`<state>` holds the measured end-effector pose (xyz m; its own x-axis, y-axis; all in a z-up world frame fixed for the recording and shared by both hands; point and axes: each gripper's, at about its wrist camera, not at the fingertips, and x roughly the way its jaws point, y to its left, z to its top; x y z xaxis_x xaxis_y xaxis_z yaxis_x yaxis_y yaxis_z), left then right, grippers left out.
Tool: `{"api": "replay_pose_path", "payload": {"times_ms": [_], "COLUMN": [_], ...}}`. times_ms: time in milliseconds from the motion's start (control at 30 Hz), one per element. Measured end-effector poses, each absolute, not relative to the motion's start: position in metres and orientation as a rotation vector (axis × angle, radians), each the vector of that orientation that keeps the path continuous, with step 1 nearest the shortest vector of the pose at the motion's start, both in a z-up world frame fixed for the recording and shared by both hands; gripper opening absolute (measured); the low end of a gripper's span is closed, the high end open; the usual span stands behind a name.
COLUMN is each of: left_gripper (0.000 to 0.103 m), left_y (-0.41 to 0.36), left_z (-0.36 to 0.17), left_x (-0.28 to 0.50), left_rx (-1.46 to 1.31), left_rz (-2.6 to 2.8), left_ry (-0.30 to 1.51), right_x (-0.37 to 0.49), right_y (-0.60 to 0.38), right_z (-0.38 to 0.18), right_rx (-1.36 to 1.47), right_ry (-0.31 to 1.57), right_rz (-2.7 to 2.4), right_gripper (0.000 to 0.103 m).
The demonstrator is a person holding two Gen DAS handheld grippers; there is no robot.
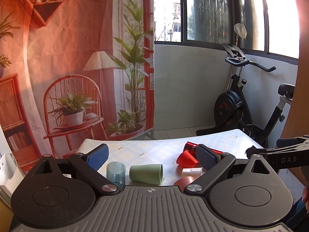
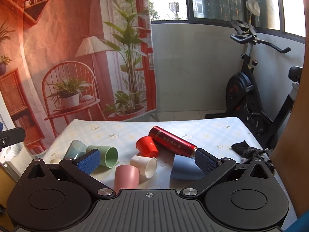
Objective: Flip cup upright
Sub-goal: 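Move the right gripper toward the blue cup lying on its side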
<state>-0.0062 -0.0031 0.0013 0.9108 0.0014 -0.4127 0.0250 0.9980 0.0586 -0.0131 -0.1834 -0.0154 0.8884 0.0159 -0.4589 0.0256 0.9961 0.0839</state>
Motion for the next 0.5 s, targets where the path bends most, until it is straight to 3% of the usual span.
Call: {"api": "replay_pose_path", "payload": {"times_ms": [500], "left_gripper": [0.097], "left_y": [0.012], "left_z": [-0.049], "left_x": [0.054], "left_rx": [0.066], "left_rz": [0.012], "left_ry": [0.528], "right_x": [0.011], "right_y": [-0.254], "right_z": [-0.083], "right_rx": [0.137], "right_ry": [0.479], "right_rz": [-0.126], "right_gripper": [0.103]}}
